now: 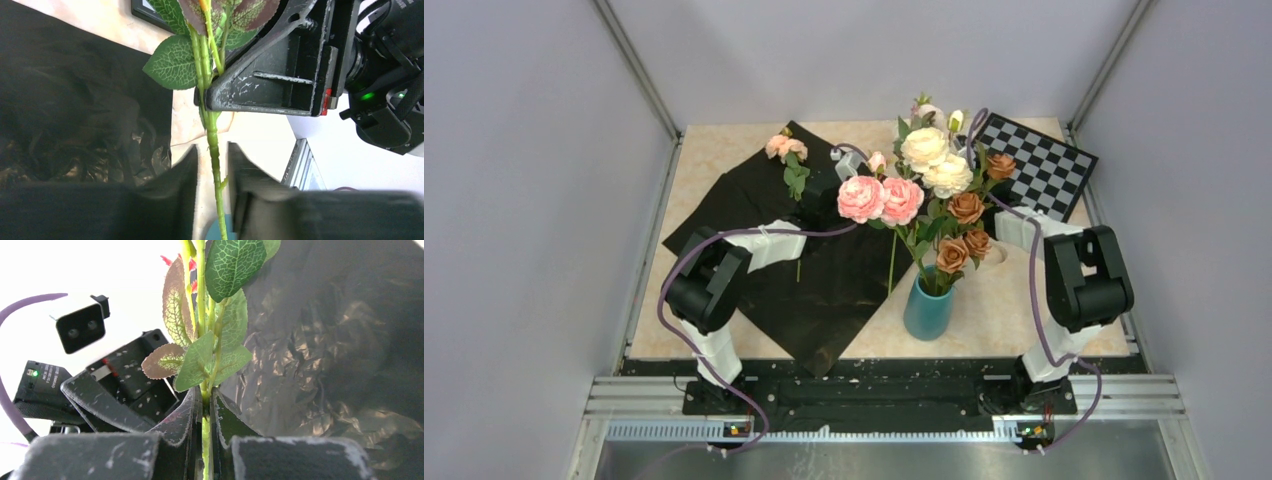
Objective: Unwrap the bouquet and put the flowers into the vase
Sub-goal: Pick up the fake flower from the wrapping paper.
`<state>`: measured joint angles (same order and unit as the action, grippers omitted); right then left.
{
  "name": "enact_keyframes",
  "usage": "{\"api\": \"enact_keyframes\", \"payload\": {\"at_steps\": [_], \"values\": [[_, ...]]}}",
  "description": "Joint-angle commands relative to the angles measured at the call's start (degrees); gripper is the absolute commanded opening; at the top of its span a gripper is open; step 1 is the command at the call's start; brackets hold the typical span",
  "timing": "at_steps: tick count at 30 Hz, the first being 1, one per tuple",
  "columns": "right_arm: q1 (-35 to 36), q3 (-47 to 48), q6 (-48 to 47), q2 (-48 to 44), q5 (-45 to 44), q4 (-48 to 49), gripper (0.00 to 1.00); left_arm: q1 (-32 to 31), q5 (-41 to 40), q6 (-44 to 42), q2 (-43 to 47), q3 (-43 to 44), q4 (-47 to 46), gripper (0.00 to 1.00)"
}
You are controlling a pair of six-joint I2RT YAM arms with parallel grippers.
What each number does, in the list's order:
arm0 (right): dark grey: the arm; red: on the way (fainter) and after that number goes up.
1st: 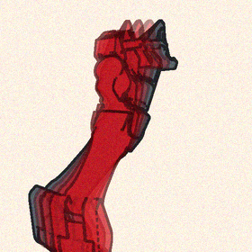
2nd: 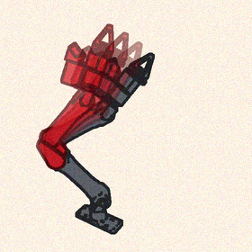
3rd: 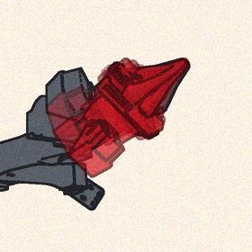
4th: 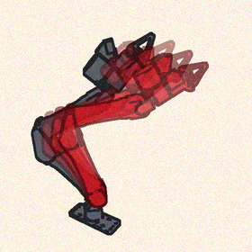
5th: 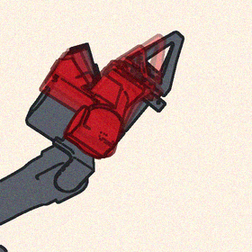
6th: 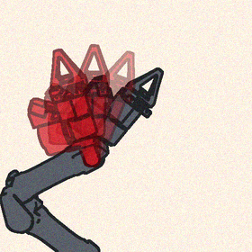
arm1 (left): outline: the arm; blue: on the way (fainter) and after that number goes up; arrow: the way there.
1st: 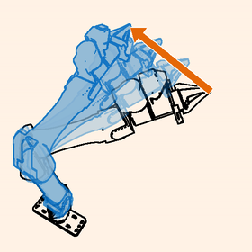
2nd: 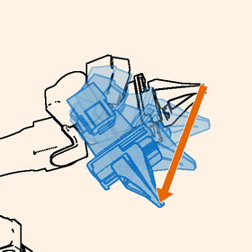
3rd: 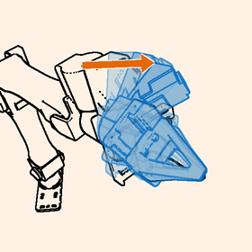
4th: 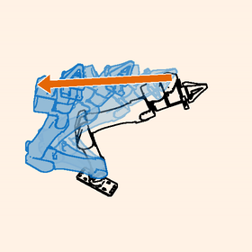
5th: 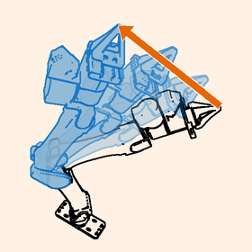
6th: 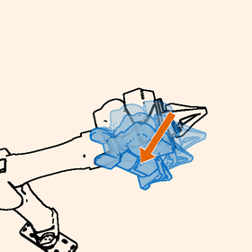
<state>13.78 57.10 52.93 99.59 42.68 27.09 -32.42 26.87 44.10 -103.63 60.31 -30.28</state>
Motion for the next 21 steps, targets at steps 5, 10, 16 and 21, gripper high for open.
{"api": "enact_keyframes", "payload": {"at_steps": [5, 10, 16, 21], "values": [[-4.60, 0.48, -11.69, -15.47, -14.68, -10.95, 0.00, 0.96, -5.37, -7.14, 6.80, -1.20, 6.21, 0.99], [-11.85, 0.52, -16.48, -24.28, -19.12, -19.34, 0.00, 4.69, -6.40, -8.82, 11.31, -4.28, 10.28, 0.99], [-15.50, 6.47, -25.64, -36.87, -27.60, -33.29, 0.00, 10.35, -6.55, -11.49, 19.43, -5.65, 21.15, 0.99], [-15.53, 13.70, -32.49, -41.83, -37.07, -42.59, 0.00, 15.54, -5.44, -11.77, 26.06, -4.81, 30.74, 0.99]]}}
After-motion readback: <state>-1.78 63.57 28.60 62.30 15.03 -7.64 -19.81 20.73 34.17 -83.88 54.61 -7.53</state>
